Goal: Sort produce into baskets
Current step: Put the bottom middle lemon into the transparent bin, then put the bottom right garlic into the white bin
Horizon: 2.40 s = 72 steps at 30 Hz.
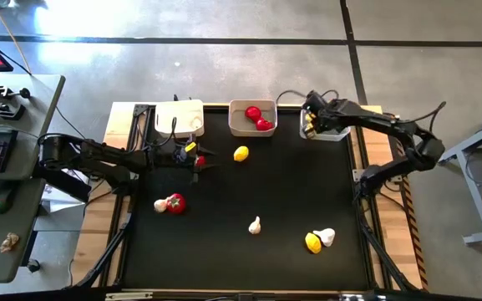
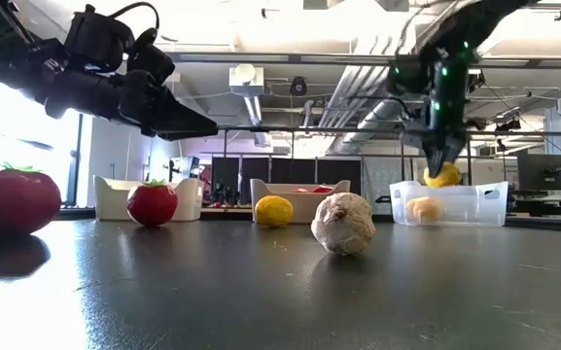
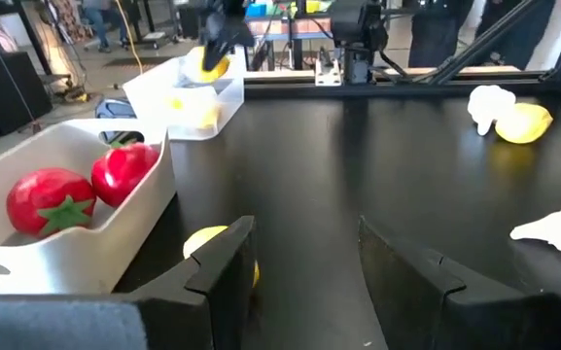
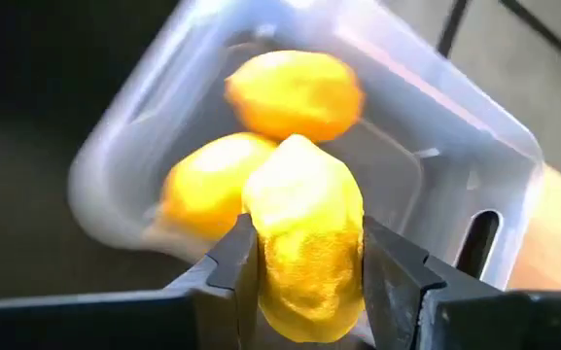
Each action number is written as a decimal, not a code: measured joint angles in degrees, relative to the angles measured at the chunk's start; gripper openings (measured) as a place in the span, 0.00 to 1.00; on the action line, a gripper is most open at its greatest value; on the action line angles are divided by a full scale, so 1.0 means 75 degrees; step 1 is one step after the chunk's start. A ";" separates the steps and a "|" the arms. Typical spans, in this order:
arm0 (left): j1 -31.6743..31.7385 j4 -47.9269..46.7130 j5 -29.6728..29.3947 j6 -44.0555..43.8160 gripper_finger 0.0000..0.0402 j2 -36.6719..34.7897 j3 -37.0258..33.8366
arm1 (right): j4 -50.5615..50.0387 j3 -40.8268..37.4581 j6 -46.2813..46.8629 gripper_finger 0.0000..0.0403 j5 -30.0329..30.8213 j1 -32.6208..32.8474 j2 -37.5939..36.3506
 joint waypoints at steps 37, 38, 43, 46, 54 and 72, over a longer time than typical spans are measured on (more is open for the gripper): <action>-0.0026 0.0451 -0.0396 0.0215 0.42 0.0000 0.0003 | 0.0875 0.0312 0.1165 0.71 -0.0408 -0.1198 0.1042; -0.0026 0.0448 -0.0399 0.0218 0.42 0.0000 0.0003 | 0.0794 0.0462 0.1079 0.70 -0.0363 -0.1096 0.1042; -0.0023 0.0452 -0.0431 0.0268 0.42 0.0000 0.0003 | 0.0132 0.1298 0.0653 0.55 -0.0482 -0.0263 0.1042; -0.0023 0.0451 -0.0431 0.0318 0.42 0.0000 0.0003 | -0.0359 0.1704 0.0580 0.41 -0.0537 0.0468 0.1042; -0.0026 0.0485 -0.0439 0.0620 0.42 0.0000 0.0003 | -0.1039 0.1964 0.1377 0.03 -0.0615 0.2992 0.1039; -0.0026 0.0177 -0.0415 0.0481 0.42 -0.0003 0.0006 | -0.2003 0.1710 0.4293 0.11 -0.2665 0.7176 0.1039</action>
